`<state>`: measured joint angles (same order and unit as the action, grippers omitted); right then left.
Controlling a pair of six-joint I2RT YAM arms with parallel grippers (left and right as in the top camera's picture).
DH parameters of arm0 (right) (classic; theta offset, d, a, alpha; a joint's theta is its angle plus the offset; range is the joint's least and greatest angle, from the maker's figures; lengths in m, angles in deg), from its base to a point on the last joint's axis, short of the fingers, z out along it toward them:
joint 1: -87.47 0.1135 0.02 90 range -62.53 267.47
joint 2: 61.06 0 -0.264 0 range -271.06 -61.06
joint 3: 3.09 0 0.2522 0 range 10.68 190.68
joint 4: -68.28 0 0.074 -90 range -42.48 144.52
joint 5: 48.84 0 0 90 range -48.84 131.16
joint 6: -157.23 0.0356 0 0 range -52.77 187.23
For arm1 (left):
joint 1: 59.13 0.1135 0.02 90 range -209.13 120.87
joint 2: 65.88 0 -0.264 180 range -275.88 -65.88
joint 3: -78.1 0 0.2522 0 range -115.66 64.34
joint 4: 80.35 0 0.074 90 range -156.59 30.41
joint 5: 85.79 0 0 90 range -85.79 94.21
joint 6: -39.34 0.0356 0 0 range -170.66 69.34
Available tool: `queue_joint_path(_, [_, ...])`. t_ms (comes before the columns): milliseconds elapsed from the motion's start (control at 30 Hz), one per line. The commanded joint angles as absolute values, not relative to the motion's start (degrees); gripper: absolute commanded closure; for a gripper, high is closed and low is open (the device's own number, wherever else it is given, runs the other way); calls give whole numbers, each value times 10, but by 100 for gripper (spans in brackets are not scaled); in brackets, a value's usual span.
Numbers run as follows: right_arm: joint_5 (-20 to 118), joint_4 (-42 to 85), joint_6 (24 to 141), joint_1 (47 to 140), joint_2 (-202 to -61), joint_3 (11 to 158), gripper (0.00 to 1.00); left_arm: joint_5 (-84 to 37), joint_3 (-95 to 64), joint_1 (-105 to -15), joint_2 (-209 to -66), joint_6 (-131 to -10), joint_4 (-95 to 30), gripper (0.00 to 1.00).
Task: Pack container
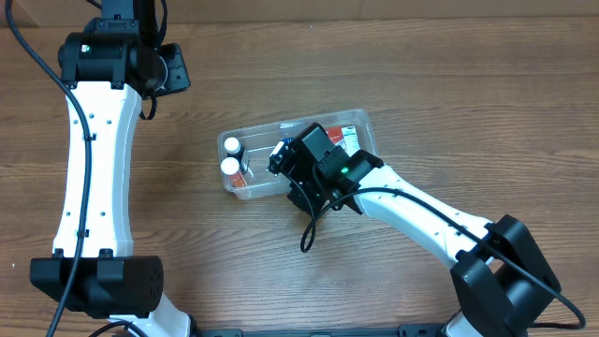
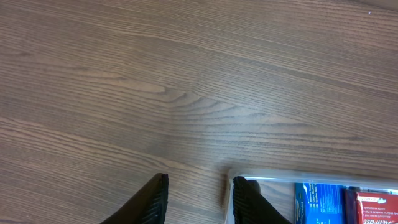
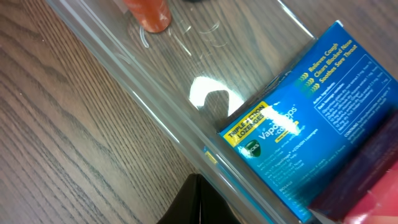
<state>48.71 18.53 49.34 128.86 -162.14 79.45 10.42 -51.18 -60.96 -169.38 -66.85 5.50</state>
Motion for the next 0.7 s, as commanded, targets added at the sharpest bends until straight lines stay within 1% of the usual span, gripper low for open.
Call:
queue_joint_path(0, [496,193,487,1288,-1635,793,96,99,-512,-609,-1678,-674,53,63])
queue_joint_path(600, [524,266,477,1305,-1635,793,96,103,-512,-609,-1678,-674,55,62])
queue_joint_path(667, [524,269,477,1306,-1636,793,96,108,-512,-609,-1678,-673,53,58])
